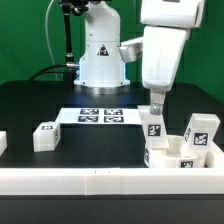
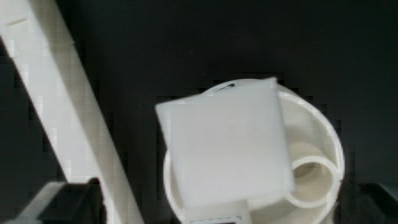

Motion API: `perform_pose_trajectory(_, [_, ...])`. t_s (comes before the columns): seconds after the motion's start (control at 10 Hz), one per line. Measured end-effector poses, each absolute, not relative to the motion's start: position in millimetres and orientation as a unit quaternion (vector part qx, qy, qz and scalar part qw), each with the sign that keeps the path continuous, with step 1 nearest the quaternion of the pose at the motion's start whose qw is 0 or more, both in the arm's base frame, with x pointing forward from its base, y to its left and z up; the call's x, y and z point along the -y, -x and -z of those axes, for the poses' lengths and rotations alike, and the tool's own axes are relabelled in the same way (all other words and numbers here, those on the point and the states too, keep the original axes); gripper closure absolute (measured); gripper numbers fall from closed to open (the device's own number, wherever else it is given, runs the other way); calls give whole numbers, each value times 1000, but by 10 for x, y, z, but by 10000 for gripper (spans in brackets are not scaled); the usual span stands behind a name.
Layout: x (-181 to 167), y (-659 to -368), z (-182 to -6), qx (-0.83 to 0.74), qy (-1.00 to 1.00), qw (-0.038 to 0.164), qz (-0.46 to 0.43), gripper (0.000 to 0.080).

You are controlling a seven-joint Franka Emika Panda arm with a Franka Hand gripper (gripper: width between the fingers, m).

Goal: Assemble stool

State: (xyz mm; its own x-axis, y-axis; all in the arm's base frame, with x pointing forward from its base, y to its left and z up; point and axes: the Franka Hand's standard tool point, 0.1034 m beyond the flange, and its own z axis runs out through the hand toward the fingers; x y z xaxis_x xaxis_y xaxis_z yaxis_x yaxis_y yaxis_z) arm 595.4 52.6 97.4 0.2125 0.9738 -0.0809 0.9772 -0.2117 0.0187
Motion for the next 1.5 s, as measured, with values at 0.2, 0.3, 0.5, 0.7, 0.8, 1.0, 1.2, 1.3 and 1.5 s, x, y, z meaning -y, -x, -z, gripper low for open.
perform_pose_trajectory(0.2, [-505, -5936, -913, -678, -733, 36, 37, 151])
perform_pose_trajectory(0.3, [-504, -5933, -895, -680, -732, 38, 37, 151])
perform_pose_trajectory(0.5, [-502, -5927, -888, -677, -734, 38, 38, 170])
perform_pose_trajectory(0.7, [-490, -5929, -890, -676, -735, 37, 38, 299])
perform_pose_trajectory(0.8, [-488, -5928, -889, -668, -742, 38, 38, 470])
perform_pose_trajectory(1.0, [-484, -5929, -889, -655, -753, 38, 37, 466])
perform_pose_trajectory(1.2, [-484, -5928, -888, -594, -803, 41, 34, 466])
perform_pose_trajectory(1.3, [-479, -5926, -888, -563, -825, 42, 33, 466])
perform_pose_trajectory(1.5, [-484, -5894, -877, -455, -889, 45, 27, 466])
